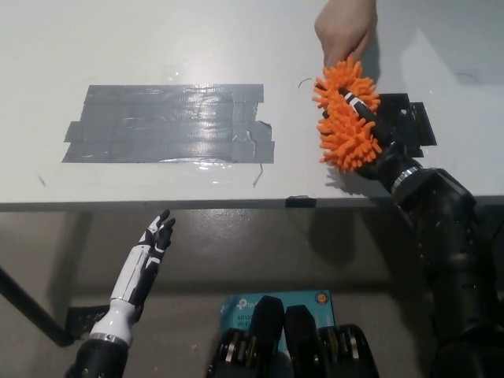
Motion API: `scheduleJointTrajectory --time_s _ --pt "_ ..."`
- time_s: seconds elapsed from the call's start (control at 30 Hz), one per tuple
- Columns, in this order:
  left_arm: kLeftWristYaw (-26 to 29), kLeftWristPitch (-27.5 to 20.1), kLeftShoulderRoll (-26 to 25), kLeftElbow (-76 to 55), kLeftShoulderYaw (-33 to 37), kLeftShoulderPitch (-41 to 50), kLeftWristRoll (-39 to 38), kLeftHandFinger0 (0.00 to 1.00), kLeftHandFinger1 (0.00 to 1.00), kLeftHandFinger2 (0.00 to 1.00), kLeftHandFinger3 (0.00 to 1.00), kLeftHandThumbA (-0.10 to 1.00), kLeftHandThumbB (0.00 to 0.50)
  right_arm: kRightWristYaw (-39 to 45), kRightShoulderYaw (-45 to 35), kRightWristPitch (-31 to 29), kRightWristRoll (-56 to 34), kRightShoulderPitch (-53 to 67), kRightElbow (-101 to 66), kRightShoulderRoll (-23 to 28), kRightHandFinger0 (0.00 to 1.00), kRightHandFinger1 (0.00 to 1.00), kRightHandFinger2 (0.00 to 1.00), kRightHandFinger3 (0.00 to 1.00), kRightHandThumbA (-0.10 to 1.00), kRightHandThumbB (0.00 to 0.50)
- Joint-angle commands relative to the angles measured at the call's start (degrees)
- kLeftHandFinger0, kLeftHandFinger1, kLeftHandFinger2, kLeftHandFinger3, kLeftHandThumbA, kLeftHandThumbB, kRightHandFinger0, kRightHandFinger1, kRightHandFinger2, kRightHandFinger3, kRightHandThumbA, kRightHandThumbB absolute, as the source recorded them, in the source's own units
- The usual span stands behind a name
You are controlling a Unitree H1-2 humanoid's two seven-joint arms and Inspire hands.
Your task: An orange duster is kept infront of the robot in the middle of the table and the robot extends its right arm to grab the duster, picks it up and hands it to a person
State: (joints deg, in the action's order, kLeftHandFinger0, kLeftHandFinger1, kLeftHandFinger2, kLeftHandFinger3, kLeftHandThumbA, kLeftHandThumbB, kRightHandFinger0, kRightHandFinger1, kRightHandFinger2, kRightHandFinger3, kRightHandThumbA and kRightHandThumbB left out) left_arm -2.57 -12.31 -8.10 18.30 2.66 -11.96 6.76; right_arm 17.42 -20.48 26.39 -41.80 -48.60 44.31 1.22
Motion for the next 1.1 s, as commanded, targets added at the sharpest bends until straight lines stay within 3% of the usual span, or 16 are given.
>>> scheduleJointTrajectory --time_s 0.0,0.03,0.07,0.1,0.13,0.2,0.27,0.3,0.37,0.43,0.63,0.9,0.97,1.0,1.07 --pt "-0.2 -0.5 -0.6 -1.7 -0.6 -1.0 -0.8 1.0 1.0 1.0 1.0 0.97 0.105 4.8 1.4 0.5 -3.7 -1.7 -2.3 0.9 0.67 1.0 1.0 1.0 0.21 0.273" --pt "-0.2 -0.5 -0.6 -1.7 -0.6 -1.0 -0.8 1.0 1.0 1.0 1.0 0.97 0.106 4.8 1.4 0.5 -3.7 -1.7 -2.3 0.9 0.86 1.0 1.0 1.0 0.26 0.278" --pt "-0.2 -0.7 -0.5 -1.5 -0.6 -1.1 -0.9 1.0 1.0 1.0 1.0 0.97 0.106 7.4 1.4 0.5 -4.4 -1.5 -2.3 1.1 1.0 1.0 1.0 1.0 0.35 0.324" --pt "-0.2 -0.7 -0.5 -1.4 -0.6 -1.1 -0.9 1.0 1.0 1.0 1.0 0.97 0.107 9.0 1.3 0.5 -4.6 -1.4 -2.1 1.1 1.0 1.0 1.0 1.0 0.39 0.337" --pt "-0.1 -0.7 -0.6 -1.4 -0.6 -1.1 -0.9 1.0 1.0 1.0 1.0 0.97 0.108 10.2 1.2 0.5 -4.5 -1.2 -2.4 1.1 1.0 1.0 1.0 1.0 0.48 0.417" --pt "-0.1 -0.8 -0.6 -1.4 -0.6 -1.1 -0.8 1.0 1.0 1.0 1.0 0.97 0.111 12.1 1.4 0.4 -3.9 -0.6 -3.7 0.8 1.0 1.0 1.0 1.0 0.6 0.498" --pt "-0.1 -0.9 -0.7 -1.4 -0.6 -1.1 -0.8 1.0 1.0 1.0 1.0 0.97 0.11 12.7 1.6 0.2 -3.4 -0.5 -4.1 0.8 1.0 1.0 1.0 1.0 0.61 0.5" --pt "0.0 -1.0 -0.6 -1.4 -0.5 -1.0 -0.7 1.0 1.0 1.0 1.0 0.97 0.109 13.7 2.1 -0.5 -2.8 -0.2 -4.6 1.0 1.0 1.0 1.0 1.0 0.7 0.5" --pt "0.0 -1.0 -0.6 -1.4 -0.5 -1.0 -0.7 1.0 1.0 1.0 1.0 0.97 0.109 14.2 2.3 -0.8 -2.5 0.0 -4.8 1.0 1.0 1.0 1.0 1.0 0.7 0.5" --pt "0.1 -0.9 -0.6 -1.3 -0.5 -1.1 -0.7 1.0 1.0 1.0 1.0 0.97 0.096 14.6 2.7 -1.2 -2.1 0.5 -6.3 1.1 1.0 1.0 1.0 1.0 0.79 0.5" --pt "-0.3 -0.4 -0.6 -1.2 -0.5 -1.6 -1.0 1.0 1.0 1.0 1.0 0.97 0.11 15.3 5.0 -1.6 -0.4 5.3 -15.8 2.3 1.0 1.0 1.0 1.0 0.89 0.5" --pt "-0.3 -0.3 -1.1 -1.2 -0.4 -2.3 -0.5 1.0 1.0 1.0 1.0 0.98 0.107 15.4 7.2 0.1 -0.7 15.9 -34.7 4.7 1.0 1.0 1.0 1.0 0.87 0.497" --pt "-0.6 -0.3 -1.0 -0.7 -0.4 -2.5 -1.0 1.0 1.0 1.0 1.0 0.99 0.123 16.6 8.8 0.5 -1.0 22.5 -41.9 7.2 1.0 1.0 1.0 1.0 0.91 0.483" --pt "-0.6 -0.4 -1.0 -0.6 -0.4 -2.5 -1.0 1.0 1.0 1.0 1.0 0.99 0.129 16.7 9.3 0.0 0.5 23.9 -43.2 7.8 1.0 1.0 1.0 1.0 0.98 0.483" --pt "-0.7 -0.5 -1.0 -0.7 -0.4 -2.1 -1.2 1.0 1.0 1.0 1.0 0.99 0.129 14.3 11.0 -2.2 5.8 29.0 -48.1 9.1 1.0 1.0 1.0 1.0 1.0 0.432"
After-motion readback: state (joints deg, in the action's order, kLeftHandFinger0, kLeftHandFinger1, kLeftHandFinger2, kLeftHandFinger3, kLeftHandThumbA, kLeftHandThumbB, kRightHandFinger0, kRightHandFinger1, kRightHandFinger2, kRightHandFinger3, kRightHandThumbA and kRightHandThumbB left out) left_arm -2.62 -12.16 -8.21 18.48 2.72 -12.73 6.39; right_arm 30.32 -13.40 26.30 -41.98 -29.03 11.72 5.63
